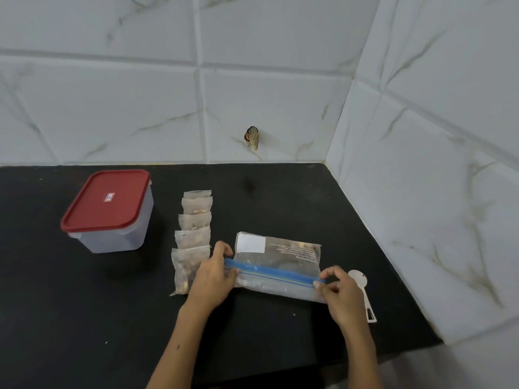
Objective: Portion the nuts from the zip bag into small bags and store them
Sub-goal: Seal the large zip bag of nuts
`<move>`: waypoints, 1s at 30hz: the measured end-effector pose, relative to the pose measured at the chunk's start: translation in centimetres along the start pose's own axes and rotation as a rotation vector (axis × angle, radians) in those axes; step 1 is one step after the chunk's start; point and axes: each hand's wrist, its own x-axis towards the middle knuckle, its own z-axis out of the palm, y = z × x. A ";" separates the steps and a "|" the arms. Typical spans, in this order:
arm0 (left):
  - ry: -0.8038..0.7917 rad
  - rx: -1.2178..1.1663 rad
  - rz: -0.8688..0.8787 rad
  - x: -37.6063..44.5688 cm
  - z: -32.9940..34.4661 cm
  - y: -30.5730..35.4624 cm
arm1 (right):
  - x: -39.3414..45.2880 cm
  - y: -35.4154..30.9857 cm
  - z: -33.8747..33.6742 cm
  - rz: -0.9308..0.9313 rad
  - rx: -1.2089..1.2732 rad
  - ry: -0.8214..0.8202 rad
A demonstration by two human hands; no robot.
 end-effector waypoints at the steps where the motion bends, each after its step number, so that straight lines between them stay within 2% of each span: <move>1: -0.008 0.022 0.005 0.0 0.1 0.0 | 0.0 0.0 -0.1 -0.014 -0.028 -0.018; 5: -0.091 0.032 -0.026 0.4 0.2 0.1 | 0.3 0.2 -0.5 -0.004 -0.027 -0.100; 8: -0.196 0.069 -0.034 0.2 -0.2 0.3 | 0.0 -0.3 -1.3 0.083 0.001 -0.274; 10: -0.236 0.148 -0.023 0.1 -0.3 0.6 | 0.0 -0.7 -1.5 0.092 -0.084 -0.349; 15: -0.148 0.118 0.018 0.6 -0.5 0.7 | 0.4 -1.0 -1.5 0.049 -0.148 -0.231; 20: -0.139 -0.135 0.106 0.9 -2.2 0.6 | 1.0 -0.8 -3.3 -0.068 -0.069 -0.276; 24: -0.219 -0.468 0.102 1.2 -2.8 -0.1 | 0.8 -0.7 -3.9 -0.053 0.258 -0.348; 27: -0.199 -0.663 0.052 1.1 -2.5 0.0 | 0.9 -0.9 -3.4 -0.028 0.316 -0.255; 30: -0.135 -0.635 0.066 0.9 -2.0 0.7 | 1.4 -1.3 -2.2 -0.018 0.310 -0.118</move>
